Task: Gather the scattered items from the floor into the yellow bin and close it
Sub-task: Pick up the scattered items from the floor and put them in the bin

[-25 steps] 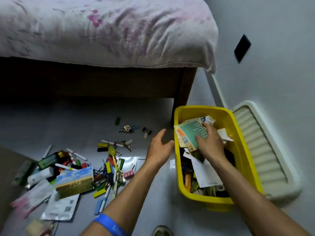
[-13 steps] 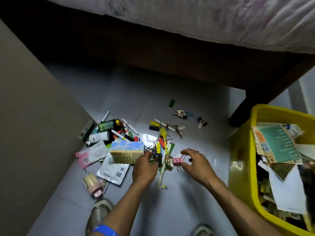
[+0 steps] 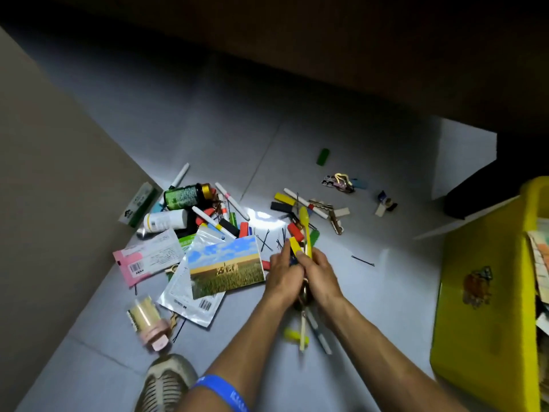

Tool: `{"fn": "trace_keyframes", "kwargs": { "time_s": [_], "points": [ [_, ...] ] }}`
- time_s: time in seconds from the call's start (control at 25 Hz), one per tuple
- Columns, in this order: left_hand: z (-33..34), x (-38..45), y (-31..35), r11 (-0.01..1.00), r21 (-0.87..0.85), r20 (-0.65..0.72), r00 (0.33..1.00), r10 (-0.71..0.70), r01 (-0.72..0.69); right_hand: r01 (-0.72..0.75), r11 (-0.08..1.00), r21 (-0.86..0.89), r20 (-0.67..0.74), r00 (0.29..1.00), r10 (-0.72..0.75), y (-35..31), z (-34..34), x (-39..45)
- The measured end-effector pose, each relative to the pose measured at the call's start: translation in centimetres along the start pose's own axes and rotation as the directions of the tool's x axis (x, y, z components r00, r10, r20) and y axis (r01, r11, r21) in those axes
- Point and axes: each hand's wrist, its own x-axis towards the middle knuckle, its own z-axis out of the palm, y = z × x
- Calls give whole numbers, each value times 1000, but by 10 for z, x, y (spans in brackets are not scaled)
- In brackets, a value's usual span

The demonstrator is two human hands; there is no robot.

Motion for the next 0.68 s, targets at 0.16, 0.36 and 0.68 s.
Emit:
{"fn": "trace_keyframes", "kwargs": {
  "time_s": [0.16,0.36,0.68],
  "points": [
    [3,3,-8,963,-270,-19,1000,-1,-4,-105,923,370,37,994,99,2,15,-6],
    [2,-16,0,934,-334,-93,990,104,-129,-47,875,483,72,997,14,-11,0,-20],
    [18,-97,74,911,-261,-96,947,305,-320,162,855,493,-31,985,-169,-56,-64,-90]
  ]
}}
